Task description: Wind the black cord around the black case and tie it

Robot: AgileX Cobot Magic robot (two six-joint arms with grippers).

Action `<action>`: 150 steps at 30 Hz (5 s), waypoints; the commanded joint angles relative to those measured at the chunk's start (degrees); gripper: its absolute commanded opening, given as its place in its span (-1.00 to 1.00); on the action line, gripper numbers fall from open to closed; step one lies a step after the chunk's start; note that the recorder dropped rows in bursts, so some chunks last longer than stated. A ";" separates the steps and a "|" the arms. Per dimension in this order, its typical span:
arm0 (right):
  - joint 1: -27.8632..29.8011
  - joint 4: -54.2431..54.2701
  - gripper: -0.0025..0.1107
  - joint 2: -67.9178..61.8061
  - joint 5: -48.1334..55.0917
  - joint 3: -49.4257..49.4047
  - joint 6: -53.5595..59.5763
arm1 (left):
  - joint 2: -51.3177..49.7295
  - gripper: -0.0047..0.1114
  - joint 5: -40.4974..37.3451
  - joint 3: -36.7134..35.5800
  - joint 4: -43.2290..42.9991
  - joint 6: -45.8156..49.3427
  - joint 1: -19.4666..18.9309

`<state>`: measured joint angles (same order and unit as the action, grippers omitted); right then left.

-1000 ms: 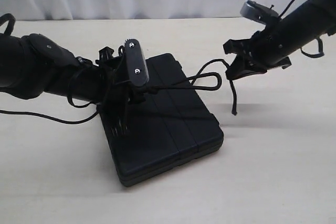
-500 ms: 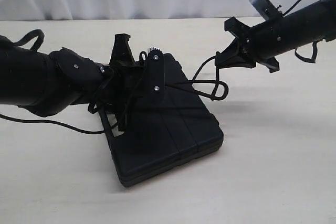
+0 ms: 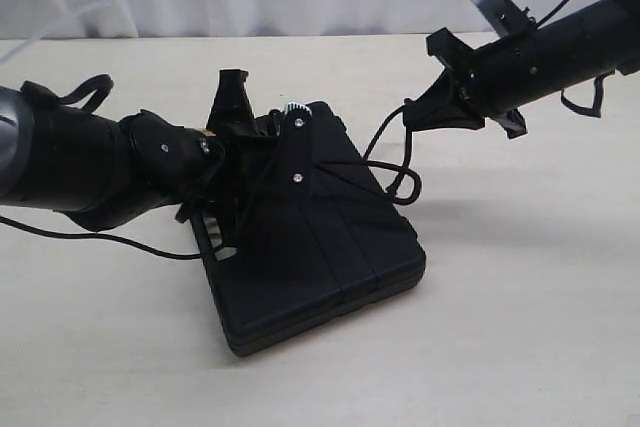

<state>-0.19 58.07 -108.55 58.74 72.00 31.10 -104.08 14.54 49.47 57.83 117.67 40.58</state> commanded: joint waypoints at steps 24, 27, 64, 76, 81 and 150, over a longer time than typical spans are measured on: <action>0.09 -0.08 -0.88 0.33 9.32 0.26 5.67 | -7.54 -0.92 14.01 -0.05 -22.20 -30.98 0.46; 0.09 -0.08 -0.88 0.33 10.61 0.26 7.09 | -7.54 -0.92 15.91 -0.05 -22.20 -32.60 0.46; 0.01 4.01 -0.88 0.33 11.22 -2.16 15.80 | -7.54 -0.92 20.49 0.02 -26.45 -41.01 2.13; -1.34 5.82 -0.74 0.33 11.22 -3.62 17.32 | -7.54 -0.92 16.99 0.02 -32.17 -41.54 2.13; -1.34 5.72 -0.07 0.33 11.22 -3.62 16.57 | -7.54 -0.92 16.95 0.02 -32.10 -41.54 2.13; -48.46 -119.88 -0.45 25.32 -38.42 -38.82 -26.50 | -7.54 -0.92 15.06 0.02 -31.79 -42.74 2.13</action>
<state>-48.67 -58.33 -83.12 20.43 33.45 8.93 -111.62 29.44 49.47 25.79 75.66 42.66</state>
